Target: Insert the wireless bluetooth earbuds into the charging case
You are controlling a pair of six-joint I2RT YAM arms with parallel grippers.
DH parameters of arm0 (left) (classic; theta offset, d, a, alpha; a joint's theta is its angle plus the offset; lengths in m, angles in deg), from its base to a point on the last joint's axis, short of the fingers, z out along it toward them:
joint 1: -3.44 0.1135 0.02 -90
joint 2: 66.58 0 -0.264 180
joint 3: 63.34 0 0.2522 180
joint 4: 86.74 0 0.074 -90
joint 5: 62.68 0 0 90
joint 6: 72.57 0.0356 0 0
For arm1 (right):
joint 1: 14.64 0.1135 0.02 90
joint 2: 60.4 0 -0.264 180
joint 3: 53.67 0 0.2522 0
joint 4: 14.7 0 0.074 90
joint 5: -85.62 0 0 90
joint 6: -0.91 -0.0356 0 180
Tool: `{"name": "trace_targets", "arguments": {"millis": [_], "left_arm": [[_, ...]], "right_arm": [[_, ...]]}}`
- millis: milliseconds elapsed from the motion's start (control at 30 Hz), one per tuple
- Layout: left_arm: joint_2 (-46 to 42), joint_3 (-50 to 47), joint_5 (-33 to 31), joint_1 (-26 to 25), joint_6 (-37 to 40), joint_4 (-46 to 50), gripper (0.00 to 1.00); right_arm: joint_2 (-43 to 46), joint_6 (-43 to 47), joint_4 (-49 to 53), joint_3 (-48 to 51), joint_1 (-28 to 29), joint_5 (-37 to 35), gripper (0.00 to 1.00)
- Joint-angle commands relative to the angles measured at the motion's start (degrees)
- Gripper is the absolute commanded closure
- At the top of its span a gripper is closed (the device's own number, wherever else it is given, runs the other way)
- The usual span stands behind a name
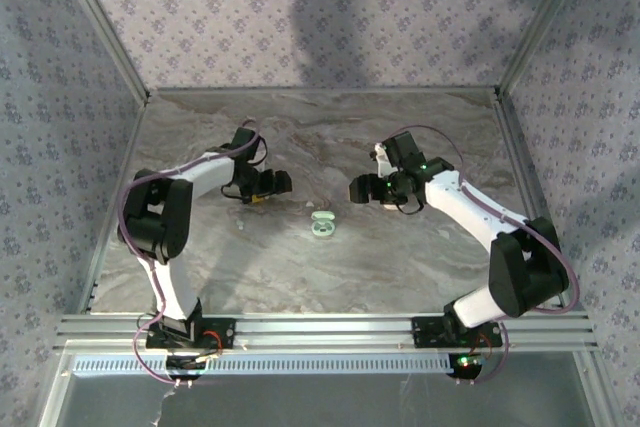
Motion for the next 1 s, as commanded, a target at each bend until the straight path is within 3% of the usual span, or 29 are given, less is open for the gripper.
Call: {"name": "trace_targets", "arguments": {"millis": [0,567,967], "left_arm": [[0.8,1.2,2.1,-1.3,0.5,0.8,0.16],[1.0,3.5,2.5,-6.4,-0.4,1.2,0.14],[-5.9,-0.2,-0.2,-6.8,-0.8,2.4,0.09]], "right_arm": [[0.9,0.6,1.3,0.4,-0.4,-0.7,0.24],[1.6,0.4,1.0,1.0,-0.5,-0.8,0.24],[2.8,0.3,0.9,1.6,-0.6,-1.1,0.23]]}}
